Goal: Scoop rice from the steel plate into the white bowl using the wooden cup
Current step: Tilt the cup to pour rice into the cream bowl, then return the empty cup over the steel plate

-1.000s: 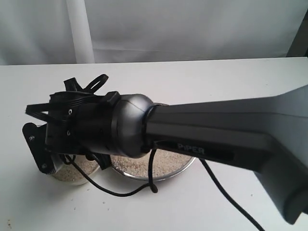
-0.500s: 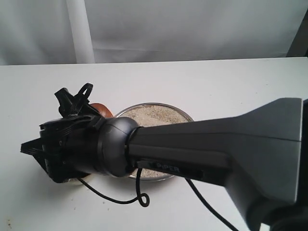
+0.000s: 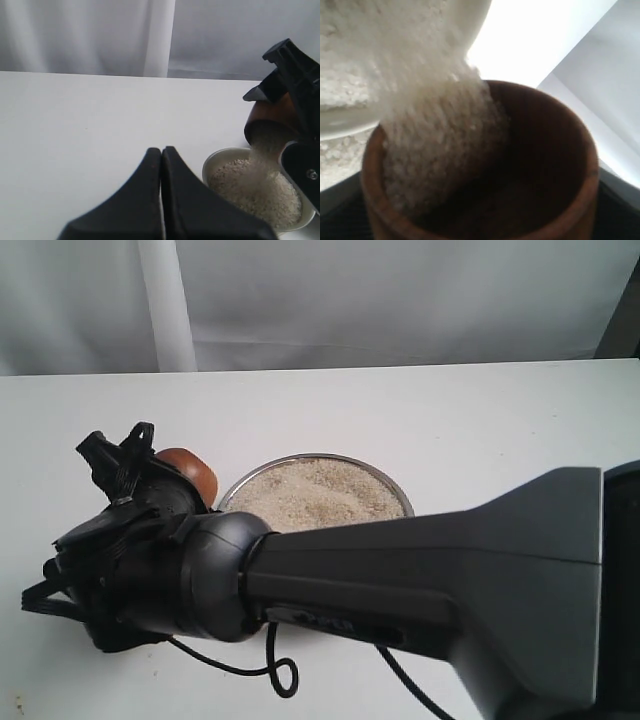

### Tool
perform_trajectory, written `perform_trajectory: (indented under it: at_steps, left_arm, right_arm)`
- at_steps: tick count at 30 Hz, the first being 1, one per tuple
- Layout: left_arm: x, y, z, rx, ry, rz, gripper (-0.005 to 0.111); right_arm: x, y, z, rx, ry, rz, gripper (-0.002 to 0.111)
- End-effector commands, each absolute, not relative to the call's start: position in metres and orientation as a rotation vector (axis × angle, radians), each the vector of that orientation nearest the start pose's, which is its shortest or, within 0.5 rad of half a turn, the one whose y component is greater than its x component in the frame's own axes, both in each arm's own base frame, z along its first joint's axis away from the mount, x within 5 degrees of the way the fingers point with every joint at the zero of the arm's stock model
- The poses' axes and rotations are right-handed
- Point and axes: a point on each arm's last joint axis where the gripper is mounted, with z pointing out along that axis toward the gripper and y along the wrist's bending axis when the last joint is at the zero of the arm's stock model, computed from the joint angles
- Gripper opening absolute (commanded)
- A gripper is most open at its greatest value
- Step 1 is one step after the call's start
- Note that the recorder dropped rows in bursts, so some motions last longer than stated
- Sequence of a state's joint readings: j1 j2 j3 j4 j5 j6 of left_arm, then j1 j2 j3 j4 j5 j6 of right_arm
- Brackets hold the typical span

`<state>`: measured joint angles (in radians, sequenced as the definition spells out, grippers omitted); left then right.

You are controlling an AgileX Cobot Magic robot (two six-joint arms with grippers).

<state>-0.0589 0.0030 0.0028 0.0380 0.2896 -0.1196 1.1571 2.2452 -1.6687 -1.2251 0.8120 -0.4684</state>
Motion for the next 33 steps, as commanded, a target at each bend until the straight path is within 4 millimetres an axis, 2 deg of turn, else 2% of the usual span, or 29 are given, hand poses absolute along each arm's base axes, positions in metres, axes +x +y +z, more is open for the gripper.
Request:
perform_trajectory:
  at_steps: [1, 33]
  left_arm:
    - [0.055, -0.003, 0.187, -0.032, 1.77, -0.104, 0.0]
    - [0.055, -0.003, 0.187, -0.032, 1.77, -0.104, 0.0]
  right_arm:
    - [0.252, 0.419, 0.181, -2.186, 0.784, -1.161, 0.0]
    - [0.257, 0.422, 0.2, -2.086, 0.532, -1.443, 0.0]
